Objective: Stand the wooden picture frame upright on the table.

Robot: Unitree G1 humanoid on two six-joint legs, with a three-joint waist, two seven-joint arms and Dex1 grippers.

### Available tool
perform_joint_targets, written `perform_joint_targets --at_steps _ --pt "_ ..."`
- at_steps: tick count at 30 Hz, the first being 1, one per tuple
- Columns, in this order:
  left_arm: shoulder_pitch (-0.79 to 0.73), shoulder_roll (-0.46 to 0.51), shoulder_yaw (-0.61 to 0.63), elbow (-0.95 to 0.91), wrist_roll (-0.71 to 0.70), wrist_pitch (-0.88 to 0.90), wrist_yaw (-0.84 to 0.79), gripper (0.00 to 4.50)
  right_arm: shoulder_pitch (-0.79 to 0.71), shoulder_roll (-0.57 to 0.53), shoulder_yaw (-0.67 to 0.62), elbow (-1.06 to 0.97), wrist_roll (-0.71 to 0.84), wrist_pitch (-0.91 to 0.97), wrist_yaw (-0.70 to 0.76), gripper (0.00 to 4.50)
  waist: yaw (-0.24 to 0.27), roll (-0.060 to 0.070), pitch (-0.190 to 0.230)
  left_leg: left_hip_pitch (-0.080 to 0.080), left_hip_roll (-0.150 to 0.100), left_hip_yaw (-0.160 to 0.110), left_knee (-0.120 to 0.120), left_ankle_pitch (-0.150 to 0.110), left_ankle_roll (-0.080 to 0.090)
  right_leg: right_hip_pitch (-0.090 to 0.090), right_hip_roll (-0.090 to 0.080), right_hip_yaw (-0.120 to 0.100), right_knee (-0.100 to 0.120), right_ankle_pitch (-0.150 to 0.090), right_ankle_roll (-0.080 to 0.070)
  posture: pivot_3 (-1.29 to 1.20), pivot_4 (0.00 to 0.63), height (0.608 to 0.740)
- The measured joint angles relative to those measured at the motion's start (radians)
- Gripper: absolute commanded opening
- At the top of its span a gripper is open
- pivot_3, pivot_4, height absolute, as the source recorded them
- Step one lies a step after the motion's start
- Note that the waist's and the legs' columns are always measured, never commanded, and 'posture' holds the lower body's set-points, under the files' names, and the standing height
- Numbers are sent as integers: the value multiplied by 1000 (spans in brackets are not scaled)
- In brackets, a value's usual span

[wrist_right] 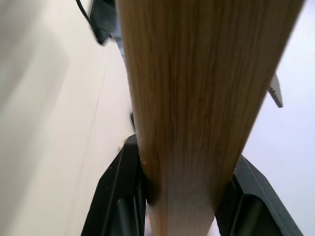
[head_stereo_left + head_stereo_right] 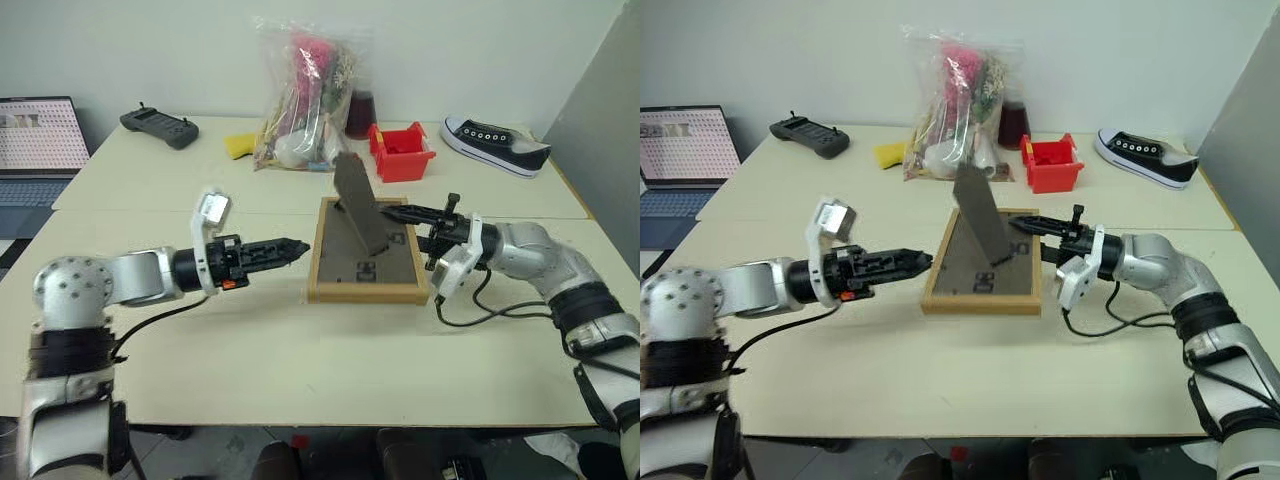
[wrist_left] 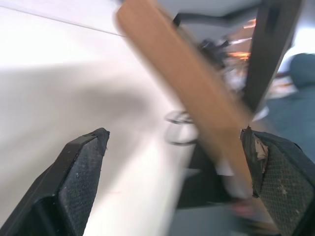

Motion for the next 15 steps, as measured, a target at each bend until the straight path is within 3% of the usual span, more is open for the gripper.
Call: perform_joint_targets --at_steps 3,7,10,15 --pt "54 23 -36 -174 207 -157 14 4500 60 39 6 -125 254 359 182 1335 8 0 0 0 0 0 1 0 0 0 0 0 1 0 0 0 150 740" --pt "109 -71 -42 -337 364 -325 92 4500 78 127 -13 -256 574 921 317 1335 17 0 0 0 -1 3 2 -1 1 0 0 0 1 0 0 0 150 740" --pt "160 -97 -47 -382 415 -371 110 4500 78 176 -42 -231 642 1116 370 1335 24 0 0 -1 -1 3 1 -2 4 0 0 -1 -1 0 0 0 150 740" --pt "246 -104 -38 -403 431 -380 100 4500 72 275 -71 -63 595 1165 417 1335 24 0 0 -1 -1 3 0 -3 5 -1 1 0 -2 0 0 0 150 740"
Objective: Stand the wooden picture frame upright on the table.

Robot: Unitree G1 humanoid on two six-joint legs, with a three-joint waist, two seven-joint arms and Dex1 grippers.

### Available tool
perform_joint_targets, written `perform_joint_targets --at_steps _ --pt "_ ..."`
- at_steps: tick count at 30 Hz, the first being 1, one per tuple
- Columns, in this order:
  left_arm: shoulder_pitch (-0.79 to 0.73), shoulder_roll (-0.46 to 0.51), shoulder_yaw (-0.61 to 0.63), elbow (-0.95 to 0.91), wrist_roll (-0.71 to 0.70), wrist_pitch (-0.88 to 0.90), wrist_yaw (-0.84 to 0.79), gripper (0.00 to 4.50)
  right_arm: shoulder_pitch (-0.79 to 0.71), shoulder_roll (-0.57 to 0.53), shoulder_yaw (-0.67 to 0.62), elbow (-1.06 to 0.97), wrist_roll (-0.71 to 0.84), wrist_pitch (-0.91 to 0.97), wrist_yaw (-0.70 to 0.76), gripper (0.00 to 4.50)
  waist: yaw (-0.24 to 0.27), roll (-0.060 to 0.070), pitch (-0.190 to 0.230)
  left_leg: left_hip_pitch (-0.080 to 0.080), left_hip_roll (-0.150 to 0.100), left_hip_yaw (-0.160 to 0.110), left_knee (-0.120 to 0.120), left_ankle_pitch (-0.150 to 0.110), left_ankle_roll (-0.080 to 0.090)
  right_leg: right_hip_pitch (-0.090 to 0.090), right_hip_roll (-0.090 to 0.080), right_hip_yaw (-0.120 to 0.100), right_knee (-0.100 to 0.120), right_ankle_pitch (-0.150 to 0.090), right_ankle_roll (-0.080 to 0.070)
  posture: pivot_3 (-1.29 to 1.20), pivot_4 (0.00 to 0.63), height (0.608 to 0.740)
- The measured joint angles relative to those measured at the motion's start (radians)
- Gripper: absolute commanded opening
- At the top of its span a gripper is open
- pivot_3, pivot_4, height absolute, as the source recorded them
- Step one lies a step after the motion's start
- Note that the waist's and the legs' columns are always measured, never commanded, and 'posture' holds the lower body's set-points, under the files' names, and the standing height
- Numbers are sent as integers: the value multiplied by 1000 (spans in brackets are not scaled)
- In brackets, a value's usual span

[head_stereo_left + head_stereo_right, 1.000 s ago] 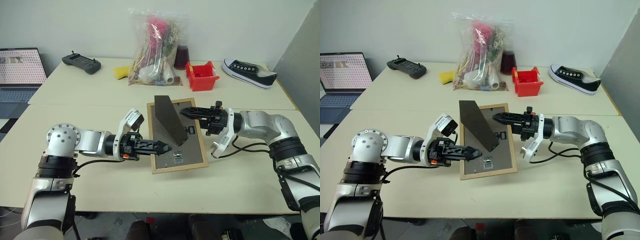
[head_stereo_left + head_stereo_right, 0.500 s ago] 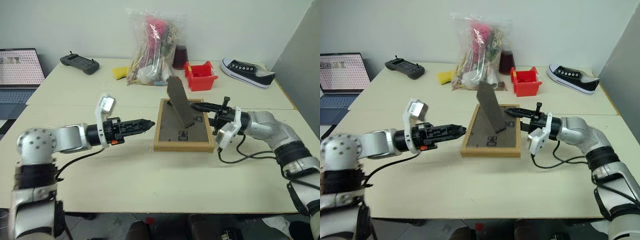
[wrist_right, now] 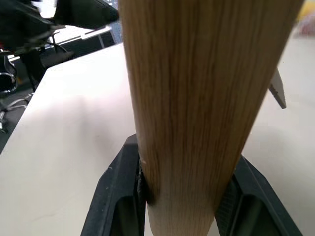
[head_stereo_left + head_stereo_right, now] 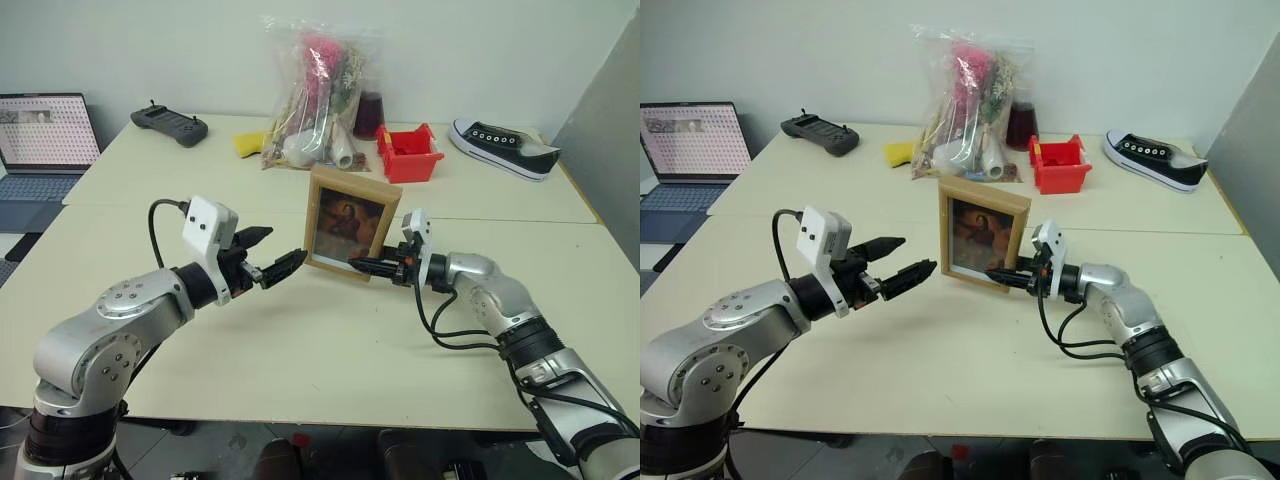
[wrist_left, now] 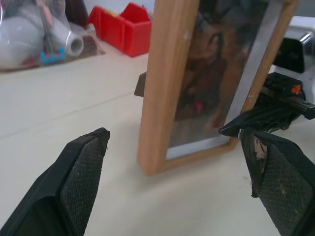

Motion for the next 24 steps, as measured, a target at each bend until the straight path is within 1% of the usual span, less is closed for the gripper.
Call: perform_joint_targets --at_steps 2,4,5,7,9,13,14,15,17,18,19,21,23,24 --pt "48 21 4 -9 3 0 -34 4500 3 33 -4 69 -40 -5 30 1335 0 0 0 0 0 0 -1 0 0 0 0 0 -1 0 0 0 150 740" --pt "64 31 4 -8 7 0 -53 4500 -1 39 -18 81 -57 -1 52 1335 0 0 0 0 0 0 -1 0 0 0 0 -1 -1 0 0 0 150 740" --pt "69 34 4 -7 14 0 -65 4500 -1 45 -32 90 -67 2 64 1892 0 0 0 0 0 0 -1 0 0 0 0 -1 -1 0 0 0 150 740" --pt "70 35 3 -2 26 -4 -81 4500 -1 51 -46 96 -79 12 70 2127 0 0 0 0 0 0 0 0 0 1 0 -1 -1 0 0 0 150 740" --pt "68 35 3 9 40 -8 -94 4500 4 63 -61 99 -95 25 70 2758 0 0 0 0 0 0 0 0 0 1 0 -1 -1 0 0 0 150 740" --pt "54 36 -15 43 67 -11 -123 4500 21 55 -90 74 -106 52 72 3523 2 0 0 0 0 0 0 0 0 1 0 -1 -1 0 0 0 150 740" --pt "31 37 -23 66 73 -12 -136 4500 51 31 -100 23 -113 58 72 3779 7 0 0 0 0 -1 0 0 0 0 0 -1 -1 0 0 0 150 740" --pt "15 45 -24 86 81 -15 -149 4500 82 2 -109 -26 -117 61 73 3926 11 0 0 -1 0 -1 0 0 0 1 0 -2 -2 0 0 0 150 740" --pt "-2 60 -22 125 101 -19 -165 4500 135 -59 -131 -98 -132 63 68 4364 11 0 0 -1 0 0 0 0 0 1 0 -1 -2 0 0 0 150 740" --pt "-10 62 -22 140 108 -23 -171 4500 164 -90 -144 -139 -143 64 62 4435 12 0 0 -1 0 0 0 0 0 0 0 -1 -2 0 0 0 150 740" --pt "-19 68 -21 165 122 -26 -178 4500 204 -135 -169 -192 -159 72 45 4435 10 0 0 -1 0 0 0 0 0 0 0 -1 -2 0 0 0 150 740" --pt "-33 83 -16 194 133 -30 -197 4500 256 -189 -207 -290 -165 96 19 4435 9 0 0 -1 0 -1 -1 0 0 0 1 -1 -1 0 0 0 150 740" --pt "-59 107 -16 227 147 -31 -224 4500 299 -239 -253 -404 -148 154 -2 4435 4 0 1 0 0 -1 -1 0 0 0 2 0 -1 0 0 0 150 740" --pt "-86 131 -16 265 161 -36 -253 4500 325 -271 -304 -518 -100 227 -24 4435 4 1 2 -1 0 -1 -1 0 0 0 2 -1 -1 0 0 0 150 740"
